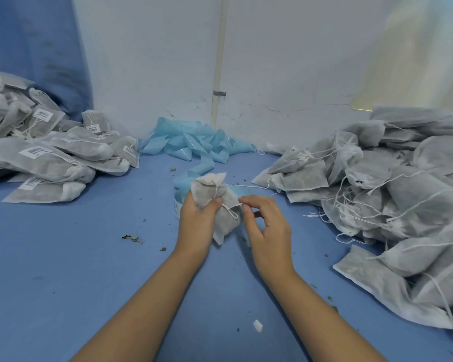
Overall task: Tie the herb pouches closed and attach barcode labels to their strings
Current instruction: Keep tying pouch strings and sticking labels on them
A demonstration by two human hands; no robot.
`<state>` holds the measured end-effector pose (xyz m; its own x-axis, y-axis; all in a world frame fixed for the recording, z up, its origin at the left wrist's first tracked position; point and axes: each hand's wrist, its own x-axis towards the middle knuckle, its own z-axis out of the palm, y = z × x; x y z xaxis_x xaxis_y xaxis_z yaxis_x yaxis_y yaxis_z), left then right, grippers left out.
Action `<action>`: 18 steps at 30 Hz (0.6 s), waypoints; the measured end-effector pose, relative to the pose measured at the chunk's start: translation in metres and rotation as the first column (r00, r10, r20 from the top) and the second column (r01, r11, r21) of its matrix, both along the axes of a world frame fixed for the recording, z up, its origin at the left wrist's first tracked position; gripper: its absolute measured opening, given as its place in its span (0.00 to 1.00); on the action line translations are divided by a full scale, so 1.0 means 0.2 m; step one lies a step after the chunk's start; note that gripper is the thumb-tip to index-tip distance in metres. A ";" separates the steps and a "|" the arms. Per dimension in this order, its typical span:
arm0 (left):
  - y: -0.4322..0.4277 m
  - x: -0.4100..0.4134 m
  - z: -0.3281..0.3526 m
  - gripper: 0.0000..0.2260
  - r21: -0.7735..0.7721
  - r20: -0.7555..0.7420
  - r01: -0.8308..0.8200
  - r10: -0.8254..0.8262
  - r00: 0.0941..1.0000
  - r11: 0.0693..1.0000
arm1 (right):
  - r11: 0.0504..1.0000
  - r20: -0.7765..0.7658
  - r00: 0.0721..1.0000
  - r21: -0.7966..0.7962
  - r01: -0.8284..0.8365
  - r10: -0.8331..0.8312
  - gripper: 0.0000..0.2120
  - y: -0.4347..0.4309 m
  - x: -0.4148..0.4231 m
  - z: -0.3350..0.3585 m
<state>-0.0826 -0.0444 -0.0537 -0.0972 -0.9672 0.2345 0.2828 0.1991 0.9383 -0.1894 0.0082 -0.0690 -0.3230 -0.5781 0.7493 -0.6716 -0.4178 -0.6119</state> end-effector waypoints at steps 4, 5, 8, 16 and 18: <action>-0.02 0.01 0.00 0.10 0.003 -0.042 -0.042 0.042 0.998 0.999 | 1.000 -0.057 0.998 -0.017 -0.011 0.011 0.08 0.00 0.00 -0.01; -0.03 0.01 0.00 0.11 0.004 -0.057 -0.057 0.057 0.997 0.998 | 1.000 -0.070 0.997 -0.023 -0.016 0.015 0.08 0.00 0.00 -0.01; -0.04 0.01 0.01 0.11 0.010 -0.093 -0.073 0.074 0.993 0.997 | 0.999 -0.137 0.990 -0.027 -0.038 0.034 0.08 0.00 0.01 0.00; -0.04 0.01 0.01 0.11 -0.053 -0.011 -0.103 0.103 0.995 0.993 | 0.999 -0.115 0.993 -0.047 0.024 -0.029 0.08 0.01 0.01 0.00; -0.04 0.00 0.01 0.12 -0.067 0.034 -0.105 0.108 0.994 0.992 | 0.999 -0.045 0.998 -0.042 0.030 -0.032 0.07 0.01 0.01 0.00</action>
<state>-0.0830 -0.0517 -0.0517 -0.0044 -0.9554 0.2954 0.2220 0.2871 0.9318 -0.1883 0.0095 -0.0690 -0.3050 -0.5366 0.7868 -0.7117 -0.4205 -0.5627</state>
